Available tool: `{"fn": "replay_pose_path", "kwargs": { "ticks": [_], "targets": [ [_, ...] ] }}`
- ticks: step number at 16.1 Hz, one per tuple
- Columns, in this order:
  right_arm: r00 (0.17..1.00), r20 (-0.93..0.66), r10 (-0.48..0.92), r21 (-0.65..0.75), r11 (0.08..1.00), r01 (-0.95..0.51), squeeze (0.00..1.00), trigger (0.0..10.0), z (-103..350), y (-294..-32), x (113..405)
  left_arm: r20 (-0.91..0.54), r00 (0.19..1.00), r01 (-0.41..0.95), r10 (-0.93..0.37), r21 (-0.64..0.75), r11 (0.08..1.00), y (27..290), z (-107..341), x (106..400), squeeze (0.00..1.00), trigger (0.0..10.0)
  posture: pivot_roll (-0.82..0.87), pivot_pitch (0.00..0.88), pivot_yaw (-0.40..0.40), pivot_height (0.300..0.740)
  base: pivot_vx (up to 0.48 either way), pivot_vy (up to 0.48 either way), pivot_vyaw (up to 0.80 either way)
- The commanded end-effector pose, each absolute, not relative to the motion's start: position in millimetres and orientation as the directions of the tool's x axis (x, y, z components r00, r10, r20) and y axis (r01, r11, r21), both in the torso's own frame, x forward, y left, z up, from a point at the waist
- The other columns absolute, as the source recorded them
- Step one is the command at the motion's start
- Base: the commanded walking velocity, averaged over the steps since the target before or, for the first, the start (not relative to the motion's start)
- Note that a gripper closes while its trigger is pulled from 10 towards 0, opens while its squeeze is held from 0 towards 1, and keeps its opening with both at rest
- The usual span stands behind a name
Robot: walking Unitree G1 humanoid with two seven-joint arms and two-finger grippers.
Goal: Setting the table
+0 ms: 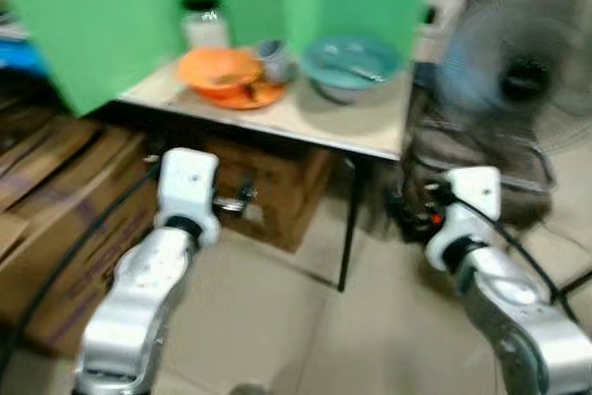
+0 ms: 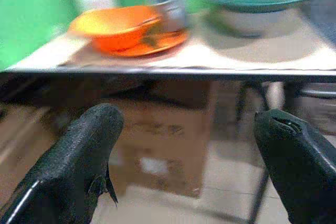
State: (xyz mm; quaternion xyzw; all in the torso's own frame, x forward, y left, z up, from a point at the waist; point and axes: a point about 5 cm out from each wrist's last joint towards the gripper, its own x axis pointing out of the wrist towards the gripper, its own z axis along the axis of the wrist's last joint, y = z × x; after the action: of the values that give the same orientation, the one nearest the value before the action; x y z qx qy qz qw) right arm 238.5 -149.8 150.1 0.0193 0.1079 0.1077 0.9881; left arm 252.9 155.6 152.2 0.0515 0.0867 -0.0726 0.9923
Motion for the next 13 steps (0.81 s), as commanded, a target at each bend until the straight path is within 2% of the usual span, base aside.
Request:
{"fn": "replay_pose_path", "kwargs": {
  "ticks": [1, 5, 9, 10, 13],
  "targets": [
    [0.961, -0.208, 0.180, 0.043, 0.984, -0.175, 0.00, 10.0, 151.7, -157.9, 239.0, -0.177, 0.972, 0.170, -0.154, 0.080, 0.982, 150.0, 153.0, 254.2, 0.00, 10.0, 0.08, 0.000, 0.018, 0.740, 0.000, 0.000, 0.00],
    [0.972, -0.180, 0.151, 0.103, 0.986, -0.134, 0.00, 10.0, 156.3, -160.2, 242.8, -0.146, 0.964, 0.235, -0.223, 0.072, 0.969, 146.6, 155.9, 251.1, 0.00, 10.0, 0.08, 0.000, 0.017, 0.740, 0.000, 0.000, 0.00],
    [0.975, -0.171, 0.139, 0.077, 0.989, -0.128, 0.00, 10.0, 157.3, -160.1, 247.1, -0.130, 0.959, 0.262, -0.251, 0.075, 0.962, 148.0, 159.0, 251.3, 0.00, 10.0, 0.09, 0.000, 0.012, 0.740, 0.000, 0.000, -0.75],
    [0.975, -0.168, 0.143, 0.077, 0.988, -0.131, 0.00, 10.0, 157.9, -159.7, 248.4, -0.127, 0.958, 0.266, -0.255, 0.076, 0.961, 148.7, 160.0, 251.4, 0.00, 10.0, 0.09, 0.000, 0.010, 0.740, 0.274, 0.000, -0.80],
    [0.977, -0.151, 0.153, 0.066, 0.987, -0.145, 0.00, 10.0, 159.2, -157.7, 253.2, -0.115, 0.959, 0.270, -0.260, 0.083, 0.959, 151.7, 163.0, 252.4, 0.00, 10.0, 0.10, 0.000, 0.006, 0.740, 0.300, 0.000, 0.00]
  ]
}}
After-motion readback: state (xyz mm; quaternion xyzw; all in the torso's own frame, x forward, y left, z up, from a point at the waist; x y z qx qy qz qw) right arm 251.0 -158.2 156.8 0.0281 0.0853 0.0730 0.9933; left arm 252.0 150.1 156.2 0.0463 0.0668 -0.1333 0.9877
